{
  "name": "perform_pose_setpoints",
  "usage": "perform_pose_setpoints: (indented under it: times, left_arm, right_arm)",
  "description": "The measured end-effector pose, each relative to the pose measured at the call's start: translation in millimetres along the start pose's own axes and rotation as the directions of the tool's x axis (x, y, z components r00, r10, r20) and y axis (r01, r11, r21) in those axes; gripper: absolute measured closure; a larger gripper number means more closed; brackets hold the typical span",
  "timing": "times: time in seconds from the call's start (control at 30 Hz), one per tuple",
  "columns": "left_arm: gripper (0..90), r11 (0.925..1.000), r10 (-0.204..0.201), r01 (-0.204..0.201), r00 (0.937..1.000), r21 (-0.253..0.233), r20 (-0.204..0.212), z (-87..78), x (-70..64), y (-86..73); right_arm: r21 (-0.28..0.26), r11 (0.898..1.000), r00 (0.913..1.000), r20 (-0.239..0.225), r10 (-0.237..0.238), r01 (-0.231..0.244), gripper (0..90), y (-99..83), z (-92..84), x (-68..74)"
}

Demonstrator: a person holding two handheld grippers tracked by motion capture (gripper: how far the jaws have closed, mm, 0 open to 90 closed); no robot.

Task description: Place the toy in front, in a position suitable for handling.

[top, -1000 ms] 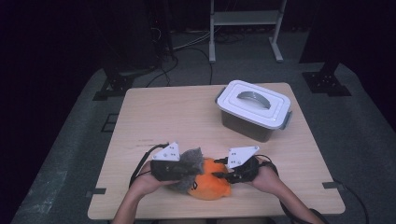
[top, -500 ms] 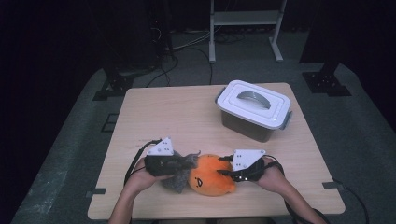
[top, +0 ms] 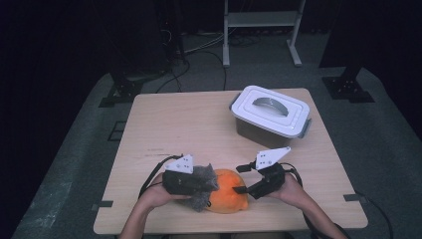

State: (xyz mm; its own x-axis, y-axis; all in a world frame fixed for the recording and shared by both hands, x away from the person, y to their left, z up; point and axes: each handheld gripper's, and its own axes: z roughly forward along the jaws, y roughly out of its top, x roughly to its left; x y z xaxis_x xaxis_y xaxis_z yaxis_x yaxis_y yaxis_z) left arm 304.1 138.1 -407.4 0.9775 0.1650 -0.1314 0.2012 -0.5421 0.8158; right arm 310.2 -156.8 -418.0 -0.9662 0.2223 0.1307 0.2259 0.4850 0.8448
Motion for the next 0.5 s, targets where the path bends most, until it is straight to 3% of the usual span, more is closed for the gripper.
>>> perform_pose_setpoints:
  times: [0.07, 0.13, 0.17, 0.23, 0.27, 0.3, 0.4, 0.5]
  left_arm:
    - [79.3, 1.0000, 0.004, -0.004, 1.0000, 0.005, -0.003, 1.5, -0.1, 0.9]
    - [79.4, 1.0000, 0.005, -0.005, 0.9999, 0.001, -0.014, 1.2, 0.0, 1.3]
    - [79.4, 0.9999, 0.005, -0.005, 0.9998, -0.011, -0.020, -0.7, 0.8, 2.0]
    - [79.4, 0.9985, -0.001, 0.000, 0.9997, -0.056, -0.023, -6.2, 1.5, 4.7]
    - [79.4, 0.9970, 0.011, -0.015, 0.9987, -0.077, -0.050, -13.0, 1.4, 9.7]
    - [79.4, 0.9970, 0.011, -0.015, 0.9987, -0.077, -0.050, -13.0, 1.4, 9.7]
    - [79.3, 0.9935, 0.019, -0.028, 0.9961, -0.110, -0.086, -23.5, 2.3, 16.3]
    - [78.6, 0.9922, 0.015, -0.026, 0.9960, -0.122, -0.088, -23.2, 5.7, 15.4]
  right_arm:
    - [0.037, 0.999, 1.0000, -0.005, 0.000, 0.000, 30.1, -2.2, 11.7, 2.6]
    - [0.058, 0.997, 0.9978, 0.041, -0.053, 0.050, 46.5, -1.4, 15.5, 7.1]
    - [0.058, 0.997, 0.9978, 0.041, -0.053, 0.050, 46.5, -1.4, 15.5, 7.1]
    - [0.064, 0.989, 0.9872, 0.083, -0.136, 0.131, 55.0, 2.7, 11.0, 9.5]
    - [0.062, 0.981, 0.9736, 0.124, -0.191, 0.185, 57.2, 7.1, 6.9, 11.0]
    - [0.062, 0.981, 0.9736, 0.124, -0.191, 0.185, 57.2, 7.1, 6.9, 11.0]
    - [0.048, 0.963, 0.9510, 0.154, -0.268, 0.264, 57.7, 12.3, 0.8, 12.7]
    - [0.048, 0.964, 0.9560, 0.124, -0.266, 0.262, 57.3, 8.6, 1.7, 10.7]
